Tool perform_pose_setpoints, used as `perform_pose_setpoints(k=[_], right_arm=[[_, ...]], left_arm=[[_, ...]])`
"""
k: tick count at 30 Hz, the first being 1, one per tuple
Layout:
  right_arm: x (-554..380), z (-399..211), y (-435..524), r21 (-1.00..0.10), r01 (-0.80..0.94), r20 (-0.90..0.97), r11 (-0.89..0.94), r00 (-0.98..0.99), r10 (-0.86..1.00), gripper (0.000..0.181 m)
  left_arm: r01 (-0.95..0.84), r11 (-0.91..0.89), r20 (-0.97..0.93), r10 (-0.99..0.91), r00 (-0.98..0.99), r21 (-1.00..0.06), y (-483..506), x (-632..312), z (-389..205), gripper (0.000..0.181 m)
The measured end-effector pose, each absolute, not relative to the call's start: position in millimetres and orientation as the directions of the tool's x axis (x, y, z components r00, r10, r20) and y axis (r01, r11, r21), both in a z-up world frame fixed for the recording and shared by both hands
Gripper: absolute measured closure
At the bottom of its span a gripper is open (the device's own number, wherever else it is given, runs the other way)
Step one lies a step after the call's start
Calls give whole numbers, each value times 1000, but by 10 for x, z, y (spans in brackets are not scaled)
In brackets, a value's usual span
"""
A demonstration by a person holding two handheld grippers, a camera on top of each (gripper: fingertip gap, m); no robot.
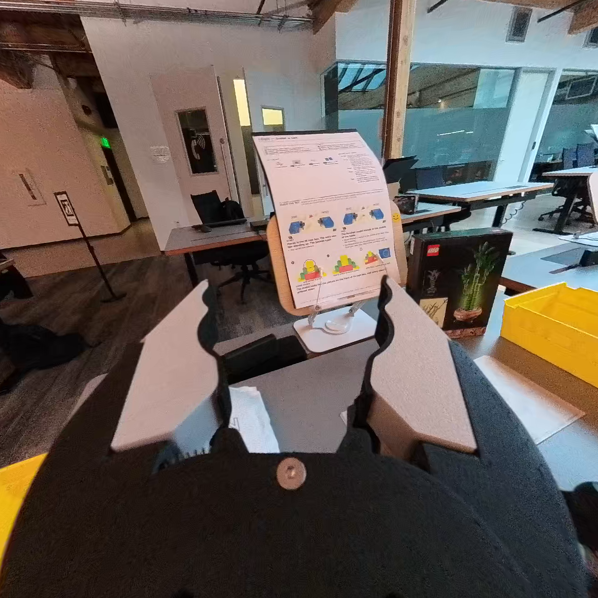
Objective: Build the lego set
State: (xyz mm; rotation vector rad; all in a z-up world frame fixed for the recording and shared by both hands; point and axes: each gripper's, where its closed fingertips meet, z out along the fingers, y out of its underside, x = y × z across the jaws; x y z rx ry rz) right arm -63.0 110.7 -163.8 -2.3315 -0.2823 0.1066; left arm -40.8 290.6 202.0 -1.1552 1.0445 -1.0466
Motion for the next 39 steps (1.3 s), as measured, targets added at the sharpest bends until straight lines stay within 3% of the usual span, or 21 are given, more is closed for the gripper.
perform_pose_setpoints(k=[6, 10, 14, 17, 20, 26, 30, 33, 35, 36, 39], right_arm=[[-634, -1612, 1112, -723, 223, 64, -654, 964, 259, 92], [-566, -1478, 1120, -721, 374, 276, -584, 927, 253, 92], [-519, -1334, 1099, -675, 524, 468, -519, 848, 248, 93], [-482, -1266, 1066, -606, 632, 592, -484, 764, 256, 93], [-494, -1166, 1048, -556, 709, 676, -434, 689, 261, 93], [-624, -832, 1052, -501, 805, 767, -316, 583, 267, 93], [-789, -493, 1075, -522, 822, 786, -227, 567, 248, 93], [-918, -279, 1098, -562, 812, 780, -157, 583, 228, 93], [-981, -213, 1115, -573, 810, 779, -124, 585, 225, 94], [-982, -208, 1127, -565, 816, 787, -121, 577, 219, 94], [-967, -213, 1151, -562, 821, 800, -101, 570, 186, 94]], left_arm=[[70, 34, -34, -999, 11, -997, 2389, 124, 1920, 80], [-29, 0, 6, -978, -209, -1000, 1972, 451, 1615, 79], [-180, -114, 179, -897, -404, -977, 1761, 491, 1093, 81], [-375, -94, 243, -895, -373, -922, 1877, 331, 271, 78], [-419, -182, 352, -858, -375, -890, 1884, 37, -248, 79], [-457, -311, 526, -701, -482, -834, 1487, -487, -582, 84], [-479, -348, 588, -568, -575, -806, 1170, -651, -527, 83], [-502, -401, 641, -423, -640, -766, 972, -731, -399, 95], [-519, -392, 647, -371, -666, -759, 893, -783, -387, 114], [-528, -412, 659, -309, -686, -743, 874, -833, -320, 133], [-513, -474, 659, -215, -720, -715, 904, -923, -172, 152]])
